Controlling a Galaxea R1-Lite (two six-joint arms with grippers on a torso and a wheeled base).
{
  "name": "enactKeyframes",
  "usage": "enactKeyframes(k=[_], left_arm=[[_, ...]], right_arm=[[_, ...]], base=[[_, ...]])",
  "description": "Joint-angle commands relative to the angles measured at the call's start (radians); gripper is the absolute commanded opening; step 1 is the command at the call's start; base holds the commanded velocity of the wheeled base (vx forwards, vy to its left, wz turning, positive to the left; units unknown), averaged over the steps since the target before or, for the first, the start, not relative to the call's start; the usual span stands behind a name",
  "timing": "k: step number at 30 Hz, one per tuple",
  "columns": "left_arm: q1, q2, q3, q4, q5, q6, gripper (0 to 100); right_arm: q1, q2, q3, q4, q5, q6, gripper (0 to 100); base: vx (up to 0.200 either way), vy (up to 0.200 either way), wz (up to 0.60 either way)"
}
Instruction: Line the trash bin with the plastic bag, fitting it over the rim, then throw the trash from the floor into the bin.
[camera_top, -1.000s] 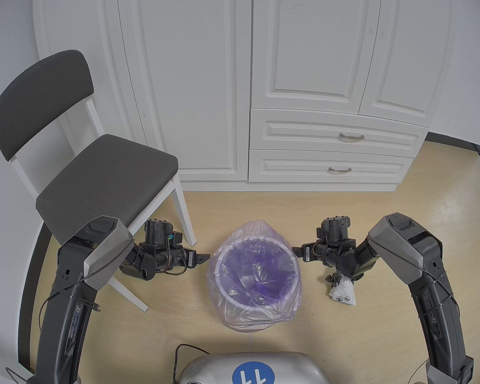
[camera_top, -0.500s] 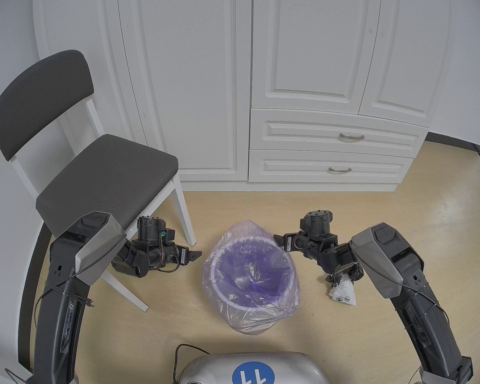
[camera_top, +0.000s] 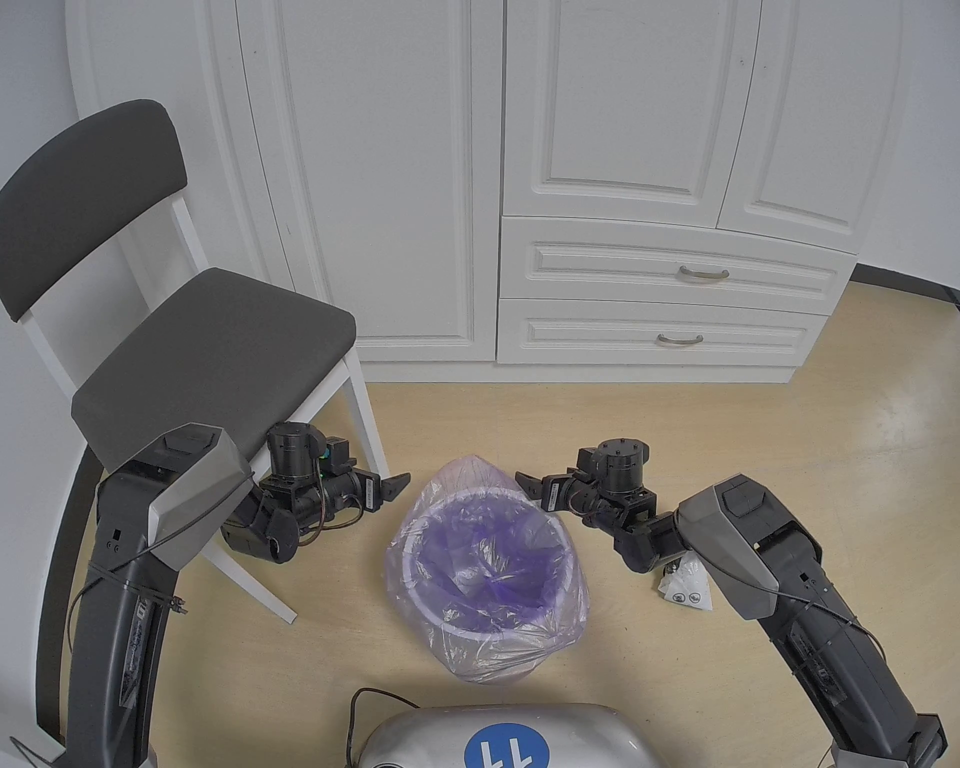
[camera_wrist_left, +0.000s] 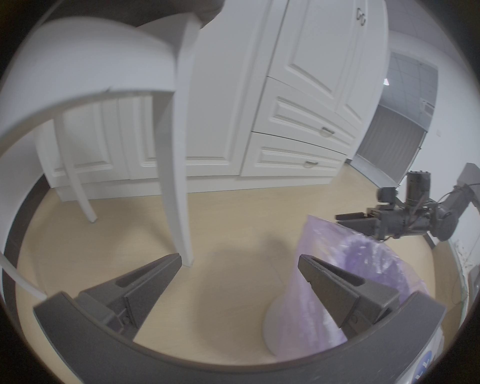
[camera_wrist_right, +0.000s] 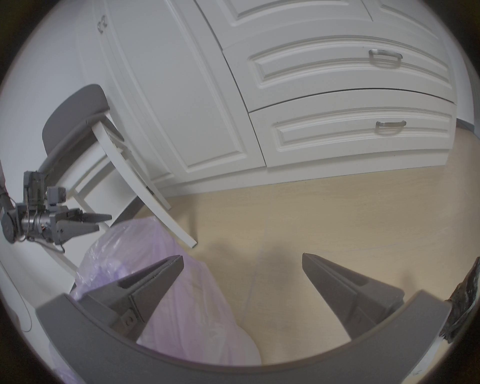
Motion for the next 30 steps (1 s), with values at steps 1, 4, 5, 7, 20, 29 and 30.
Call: enactKeyframes(k=[1, 4, 5, 7, 20, 29, 30], left_arm=[[-0.017, 0.0, 0.038, -0.033, -0.035, -0.003, 100], [-0.017, 0.0, 0.038, -0.033, -0.035, -0.003, 100], [-0.028, 0.005, 0.061, -0.064, -0.062, -0.003, 100], [-0.029, 0.01, 0.059, -0.069, -0.063, -0.003, 100], [-0.046, 0.016, 0.05, -0.049, -0.08, -0.011, 100], [-0.037, 0.076, -0.048, 0.076, -0.065, -0.014, 100], [-0.035, 0.086, -0.059, 0.077, -0.063, -0.015, 100]], right_arm=[[0.008, 0.016, -0.001, -0.047, -0.004, 0.039, 100], [0.008, 0.016, -0.001, -0.047, -0.004, 0.039, 100], [0.004, 0.01, -0.001, -0.066, -0.006, 0.051, 100], [0.001, 0.01, -0.001, -0.067, -0.006, 0.051, 100], [-0.005, 0.008, -0.001, -0.07, -0.007, 0.049, 100], [-0.01, 0.01, -0.001, -0.069, -0.009, 0.043, 100], [-0.013, 0.01, -0.001, -0.069, -0.009, 0.043, 100]], base=[[0.0, 0.0, 0.0], [0.0, 0.0, 0.0], [0.0, 0.0, 0.0], [0.0, 0.0, 0.0], [0.0, 0.0, 0.0], [0.0, 0.0, 0.0], [0.0, 0.0, 0.0]])
